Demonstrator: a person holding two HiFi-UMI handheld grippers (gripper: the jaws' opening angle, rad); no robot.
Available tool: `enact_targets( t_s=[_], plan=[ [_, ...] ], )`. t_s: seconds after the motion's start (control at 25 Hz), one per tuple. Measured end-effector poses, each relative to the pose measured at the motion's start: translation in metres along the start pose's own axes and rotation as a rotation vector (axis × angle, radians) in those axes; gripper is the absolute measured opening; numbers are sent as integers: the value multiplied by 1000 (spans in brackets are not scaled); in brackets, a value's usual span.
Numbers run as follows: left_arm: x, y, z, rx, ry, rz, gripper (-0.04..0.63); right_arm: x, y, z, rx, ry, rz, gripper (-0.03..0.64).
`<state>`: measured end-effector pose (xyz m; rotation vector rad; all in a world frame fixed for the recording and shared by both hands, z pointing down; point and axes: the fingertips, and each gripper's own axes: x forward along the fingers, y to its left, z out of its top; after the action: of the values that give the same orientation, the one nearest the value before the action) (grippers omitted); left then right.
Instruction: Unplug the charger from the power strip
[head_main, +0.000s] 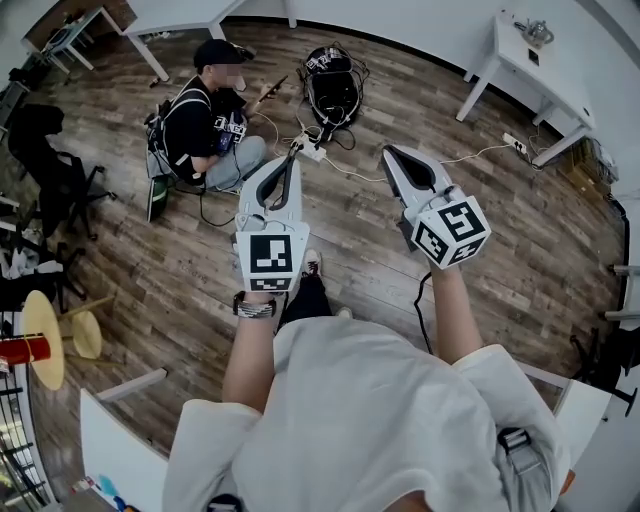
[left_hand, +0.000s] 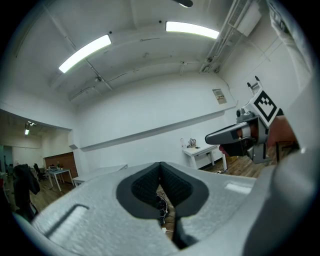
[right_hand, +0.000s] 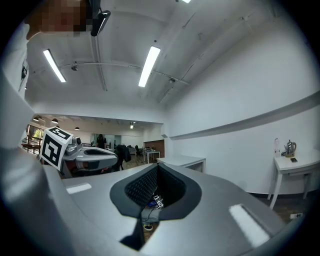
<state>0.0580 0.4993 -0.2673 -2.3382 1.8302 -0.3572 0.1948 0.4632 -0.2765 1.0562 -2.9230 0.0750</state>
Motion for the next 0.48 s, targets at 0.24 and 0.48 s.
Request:
enact_targets(
  t_s=[0.24,0.48],
  plan=[
    [48,20,-20,-8,15,-18,5,39,-34,-15,8,21,-22,2],
    [109,63,-32,-7,20,-33,5,98,-65,-16,10,24,-33,2]
  ],
)
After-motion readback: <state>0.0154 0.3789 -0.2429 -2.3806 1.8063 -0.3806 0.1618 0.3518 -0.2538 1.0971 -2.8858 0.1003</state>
